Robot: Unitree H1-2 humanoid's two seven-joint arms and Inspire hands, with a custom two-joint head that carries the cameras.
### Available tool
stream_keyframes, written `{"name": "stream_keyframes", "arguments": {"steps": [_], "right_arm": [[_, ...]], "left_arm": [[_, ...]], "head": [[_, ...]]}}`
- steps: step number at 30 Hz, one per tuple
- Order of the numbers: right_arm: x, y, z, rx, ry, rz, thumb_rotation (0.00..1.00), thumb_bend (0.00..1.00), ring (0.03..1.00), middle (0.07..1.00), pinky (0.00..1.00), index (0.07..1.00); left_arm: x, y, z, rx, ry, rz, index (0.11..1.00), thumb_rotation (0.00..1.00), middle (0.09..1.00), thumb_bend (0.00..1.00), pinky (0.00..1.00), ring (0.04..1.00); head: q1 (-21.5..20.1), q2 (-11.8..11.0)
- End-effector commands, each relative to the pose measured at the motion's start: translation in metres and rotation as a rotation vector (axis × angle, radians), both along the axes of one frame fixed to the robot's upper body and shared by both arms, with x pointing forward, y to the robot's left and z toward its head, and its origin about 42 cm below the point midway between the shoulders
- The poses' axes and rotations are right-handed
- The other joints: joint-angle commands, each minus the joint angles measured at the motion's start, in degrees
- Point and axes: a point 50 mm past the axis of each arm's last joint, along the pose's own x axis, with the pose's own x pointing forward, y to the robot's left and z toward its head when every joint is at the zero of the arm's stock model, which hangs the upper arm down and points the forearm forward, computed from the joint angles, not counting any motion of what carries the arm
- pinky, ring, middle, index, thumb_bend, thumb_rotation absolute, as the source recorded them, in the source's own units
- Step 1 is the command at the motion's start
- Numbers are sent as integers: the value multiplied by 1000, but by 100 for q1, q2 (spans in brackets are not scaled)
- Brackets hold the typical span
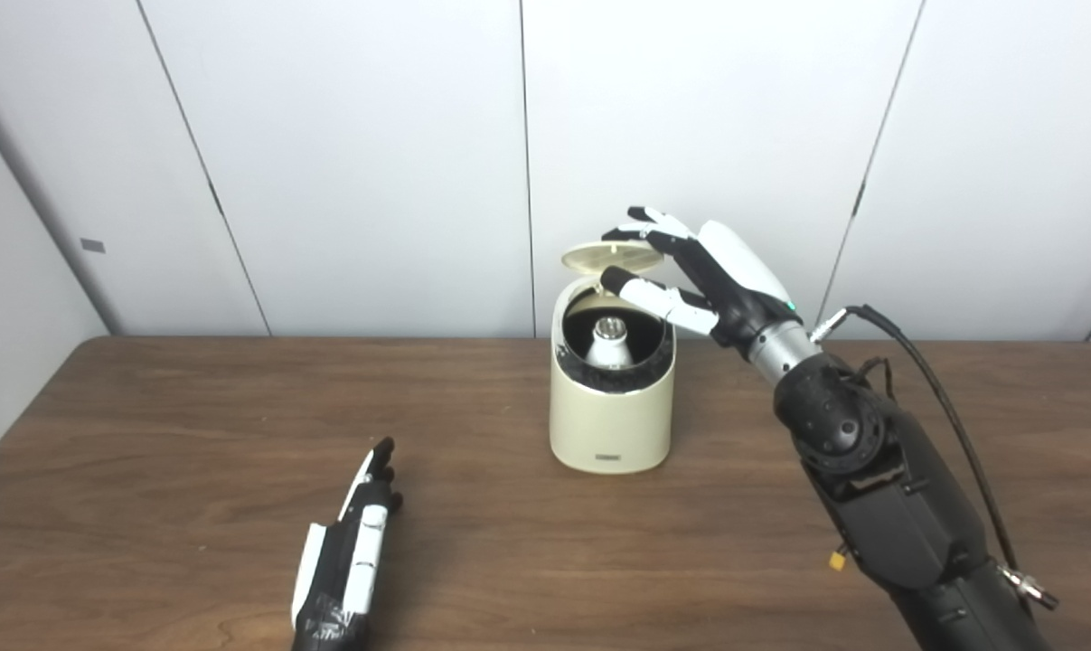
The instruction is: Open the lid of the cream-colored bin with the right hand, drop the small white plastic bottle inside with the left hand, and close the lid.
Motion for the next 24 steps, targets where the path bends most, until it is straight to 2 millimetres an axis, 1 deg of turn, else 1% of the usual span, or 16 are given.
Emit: {"name": "stream_keyframes", "arguments": {"steps": [1, 6, 10, 16, 22, 24], "right_arm": [[0, 5, 27, -12, -104, 39, 1000, 607, 1000, 970, 974, 782], [-5, 1, 23, -27, -89, 34, 1000, 626, 1000, 981, 993, 718], [-8, -3, 20, -35, -83, 30, 1000, 646, 1000, 987, 1000, 712], [-11, -7, 14, -35, -79, 33, 1000, 635, 1000, 980, 1000, 697], [-20, -9, 7, -45, -63, 35, 1000, 634, 1000, 975, 995, 693], [-24, -10, 4, -53, -64, 41, 1000, 619, 1000, 973, 992, 692]], "left_arm": [[-2, -4, -2, -3, 25, -12, 980, 1000, 1000, 620, 916, 986], [-2, -6, -4, 1, 29, -10, 973, 1000, 1000, 632, 916, 987], [-2, -6, -4, 5, 26, -10, 974, 1000, 1000, 625, 924, 991], [-2, -5, -3, 9, 25, -11, 978, 1000, 1000, 624, 936, 998], [-2, -6, -4, 19, 20, -13, 973, 1000, 1000, 624, 928, 994], [-1, -6, -4, 19, 21, -9, 971, 1000, 1000, 624, 921, 989]], "head": [[12, 12], [12, 12], [21, 40], [5, 64], [26, 96], [26, 96]]}}
